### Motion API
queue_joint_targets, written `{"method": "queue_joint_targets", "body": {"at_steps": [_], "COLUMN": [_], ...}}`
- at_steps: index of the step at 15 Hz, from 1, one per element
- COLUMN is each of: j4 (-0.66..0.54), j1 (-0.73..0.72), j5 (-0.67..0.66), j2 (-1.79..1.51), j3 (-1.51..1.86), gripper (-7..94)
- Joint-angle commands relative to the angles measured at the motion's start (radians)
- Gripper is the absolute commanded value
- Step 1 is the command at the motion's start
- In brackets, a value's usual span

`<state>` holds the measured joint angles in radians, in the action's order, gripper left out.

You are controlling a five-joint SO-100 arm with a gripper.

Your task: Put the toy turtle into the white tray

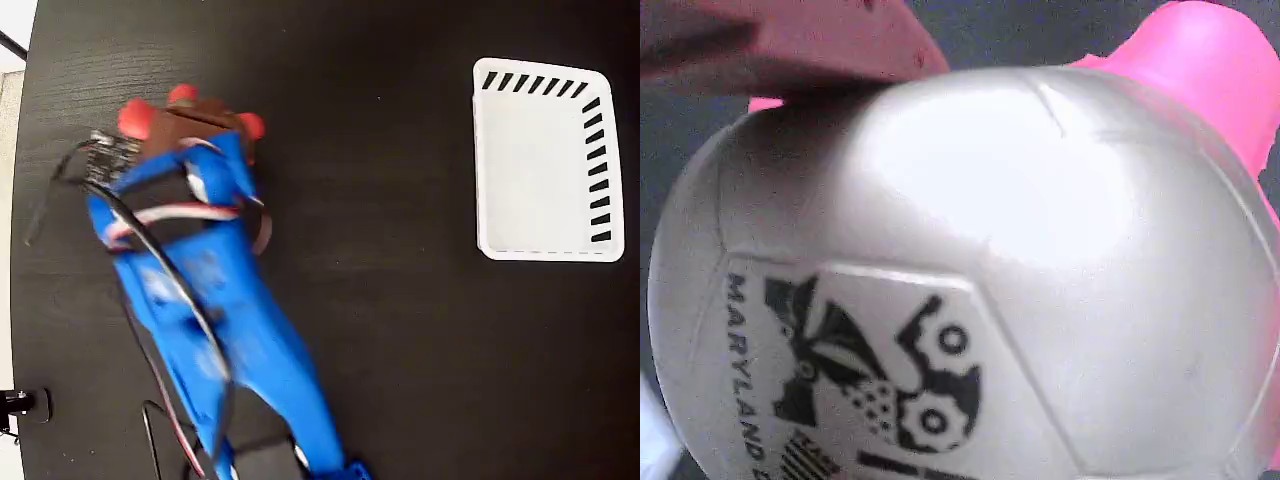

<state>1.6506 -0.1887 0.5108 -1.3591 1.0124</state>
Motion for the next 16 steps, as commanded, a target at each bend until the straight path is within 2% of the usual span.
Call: {"method": "queue_joint_targets", "body": {"at_steps": [1,5,8,11,16], "j4": [0.015,0.063,0.072,0.072,0.072], "j1": [0.089,0.379,0.603,0.707,0.816], "j5": [-0.032,-0.17,-0.298,-0.36,-0.38], "j2": [-0.244,-0.318,-0.219,-0.075,0.153], "j3": [0.02,0.003,-0.106,-0.222,-0.422], "gripper": [0,0,0,0,0]}}
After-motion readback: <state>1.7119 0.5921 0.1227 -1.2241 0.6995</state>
